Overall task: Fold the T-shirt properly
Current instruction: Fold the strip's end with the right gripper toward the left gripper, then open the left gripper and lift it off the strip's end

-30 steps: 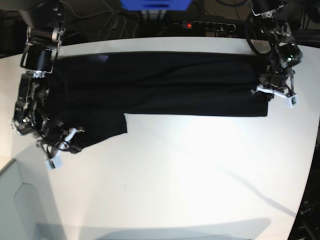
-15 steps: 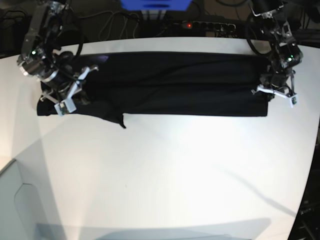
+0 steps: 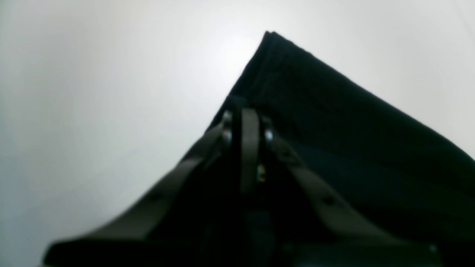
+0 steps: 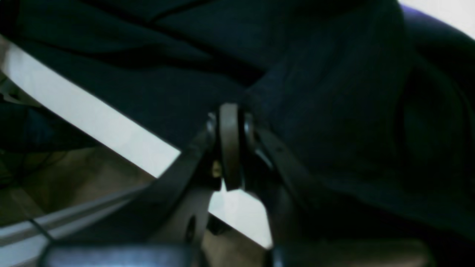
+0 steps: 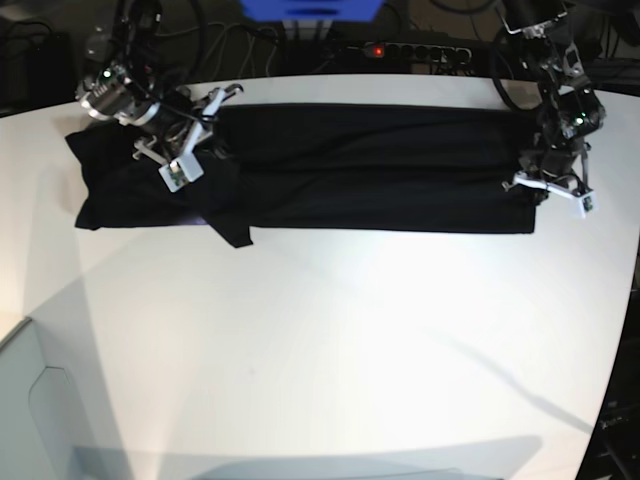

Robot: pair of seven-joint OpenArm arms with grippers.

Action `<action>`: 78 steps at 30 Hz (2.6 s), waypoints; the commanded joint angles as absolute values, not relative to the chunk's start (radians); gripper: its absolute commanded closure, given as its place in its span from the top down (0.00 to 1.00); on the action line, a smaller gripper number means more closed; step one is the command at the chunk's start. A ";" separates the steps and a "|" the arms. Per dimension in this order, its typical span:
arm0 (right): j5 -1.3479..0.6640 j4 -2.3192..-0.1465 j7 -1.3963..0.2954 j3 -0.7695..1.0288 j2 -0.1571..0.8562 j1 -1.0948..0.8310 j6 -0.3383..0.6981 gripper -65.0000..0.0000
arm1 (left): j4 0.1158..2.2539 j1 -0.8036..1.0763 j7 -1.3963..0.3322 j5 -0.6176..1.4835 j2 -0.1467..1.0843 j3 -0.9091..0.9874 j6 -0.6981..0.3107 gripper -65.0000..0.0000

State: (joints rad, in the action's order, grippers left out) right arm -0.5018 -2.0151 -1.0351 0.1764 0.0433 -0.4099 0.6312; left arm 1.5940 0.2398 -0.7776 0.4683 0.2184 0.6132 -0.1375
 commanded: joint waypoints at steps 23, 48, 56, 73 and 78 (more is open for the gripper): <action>-0.519 -2.031 -1.064 0.173 0.042 -0.473 0.698 0.00 | 1.612 0.232 -0.751 0.479 0.234 0.618 -0.137 0.01; -0.519 -2.029 -1.178 0.183 0.036 -0.469 0.698 0.23 | 1.620 0.236 -0.753 0.483 0.208 0.622 -0.137 0.01; -0.521 -2.029 -1.176 0.240 0.022 -0.426 0.698 0.23 | 1.630 0.231 -0.757 0.486 0.196 0.665 -0.137 0.21; -0.519 -2.029 -1.178 0.243 0.021 -0.387 0.698 0.23 | 1.851 0.242 -0.762 0.486 0.096 0.805 -0.147 0.33; -0.519 -2.029 -1.176 0.243 0.021 -0.378 0.698 0.23 | 1.797 0.242 -0.878 0.628 0.110 0.915 -0.153 0.33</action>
State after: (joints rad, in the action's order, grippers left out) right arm -0.5011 -2.0140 -1.1931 0.2405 0.0189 -0.3851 0.6800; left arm 1.7832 0.2432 -0.9005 0.6289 0.0937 0.9119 -0.1509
